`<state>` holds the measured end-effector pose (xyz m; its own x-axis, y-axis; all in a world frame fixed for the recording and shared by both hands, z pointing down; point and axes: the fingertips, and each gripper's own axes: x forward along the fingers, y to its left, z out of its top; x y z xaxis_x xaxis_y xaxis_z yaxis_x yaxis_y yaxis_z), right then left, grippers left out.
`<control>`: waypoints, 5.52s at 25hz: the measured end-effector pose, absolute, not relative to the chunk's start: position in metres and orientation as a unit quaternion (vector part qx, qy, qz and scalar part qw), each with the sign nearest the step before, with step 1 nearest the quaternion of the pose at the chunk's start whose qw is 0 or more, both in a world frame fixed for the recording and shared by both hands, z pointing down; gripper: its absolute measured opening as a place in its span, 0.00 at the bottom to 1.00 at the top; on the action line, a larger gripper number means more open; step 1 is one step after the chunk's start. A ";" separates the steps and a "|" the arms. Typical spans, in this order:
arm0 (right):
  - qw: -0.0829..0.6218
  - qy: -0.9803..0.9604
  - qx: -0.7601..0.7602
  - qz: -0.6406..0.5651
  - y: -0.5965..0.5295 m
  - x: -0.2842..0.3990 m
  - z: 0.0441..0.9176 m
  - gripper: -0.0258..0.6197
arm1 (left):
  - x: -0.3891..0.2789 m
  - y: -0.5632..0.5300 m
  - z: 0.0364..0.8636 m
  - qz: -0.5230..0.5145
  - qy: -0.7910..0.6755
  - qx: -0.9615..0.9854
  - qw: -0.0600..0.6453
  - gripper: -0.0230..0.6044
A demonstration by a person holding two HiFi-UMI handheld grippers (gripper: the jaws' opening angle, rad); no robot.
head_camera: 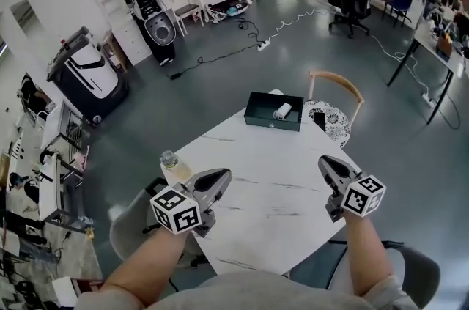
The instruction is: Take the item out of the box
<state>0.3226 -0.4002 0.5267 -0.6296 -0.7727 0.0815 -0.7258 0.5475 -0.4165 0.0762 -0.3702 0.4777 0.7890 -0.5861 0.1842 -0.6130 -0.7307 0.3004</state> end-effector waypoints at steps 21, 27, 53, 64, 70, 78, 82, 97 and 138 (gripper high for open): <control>-0.183 0.851 -0.451 -0.198 -0.564 0.258 0.523 0.30 | 0.046 -0.473 0.514 0.030 -0.294 0.944 0.149 0.04; -0.304 0.850 -0.401 -0.158 -0.614 0.249 0.563 0.40 | 0.051 -0.493 0.523 0.030 -0.291 0.945 0.143 0.04; -0.498 0.793 -0.307 -0.173 -0.705 0.266 0.690 0.54 | 0.091 -0.567 0.581 0.021 -0.276 0.949 0.149 0.04; -0.544 0.761 -0.291 -0.200 -0.706 0.263 0.714 0.56 | 0.101 -0.565 0.593 0.021 -0.261 0.952 0.155 0.04; -0.556 0.751 -0.292 -0.203 -0.710 0.258 0.722 0.56 | 0.096 -0.565 0.596 0.016 -0.263 0.951 0.162 0.04; -0.608 0.719 -0.278 -0.190 -0.709 0.265 0.737 0.56 | 0.096 -0.564 0.601 0.015 -0.261 0.951 0.165 0.04; -0.626 0.709 -0.267 -0.188 -0.708 0.266 0.739 0.56 | 0.096 -0.562 0.601 0.009 -0.261 0.951 0.168 0.04; -0.602 0.727 -0.289 -0.158 -0.706 0.256 0.724 0.49 | 0.088 -0.553 0.595 0.007 -0.268 0.948 0.171 0.04; -0.455 0.767 -0.451 0.027 -0.660 0.209 0.341 0.49 | 0.015 -0.535 0.313 -0.071 -0.316 0.946 0.035 0.04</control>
